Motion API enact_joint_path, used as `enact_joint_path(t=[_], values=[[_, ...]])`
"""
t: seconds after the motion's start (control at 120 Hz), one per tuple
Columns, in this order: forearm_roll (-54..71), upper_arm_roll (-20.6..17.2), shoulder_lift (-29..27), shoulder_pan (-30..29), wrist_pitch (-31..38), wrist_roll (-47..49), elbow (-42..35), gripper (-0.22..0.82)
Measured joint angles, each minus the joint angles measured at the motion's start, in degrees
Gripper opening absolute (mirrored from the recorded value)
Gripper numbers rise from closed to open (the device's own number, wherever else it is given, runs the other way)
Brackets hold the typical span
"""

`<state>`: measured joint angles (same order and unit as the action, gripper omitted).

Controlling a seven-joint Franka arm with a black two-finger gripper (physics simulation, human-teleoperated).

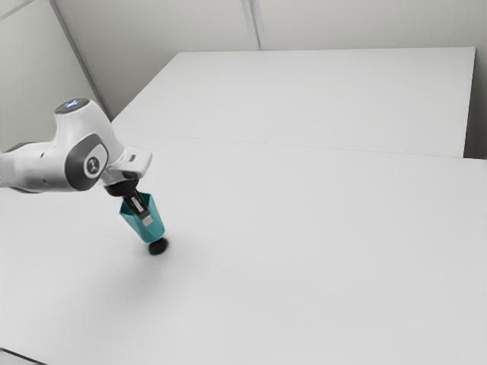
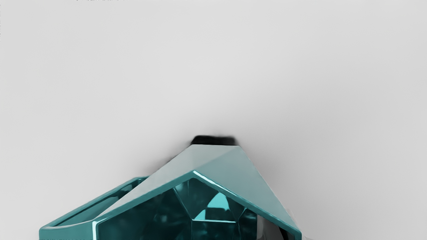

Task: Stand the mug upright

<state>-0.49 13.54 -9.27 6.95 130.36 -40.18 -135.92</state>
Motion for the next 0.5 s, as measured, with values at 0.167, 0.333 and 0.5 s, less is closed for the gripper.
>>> enact_joint_path(t=[0.167, 0.333, 0.5], values=[[0.10, 0.00, 2.09, 2.37, 0.72, 7.62, 0.78, -0.18], [0.11, -0.08, 3.54, 4.65, 2.08, 13.43, 0.90, -0.18], [2.87, -0.50, 6.80, 7.79, 3.58, 17.41, 4.31, -0.18]])
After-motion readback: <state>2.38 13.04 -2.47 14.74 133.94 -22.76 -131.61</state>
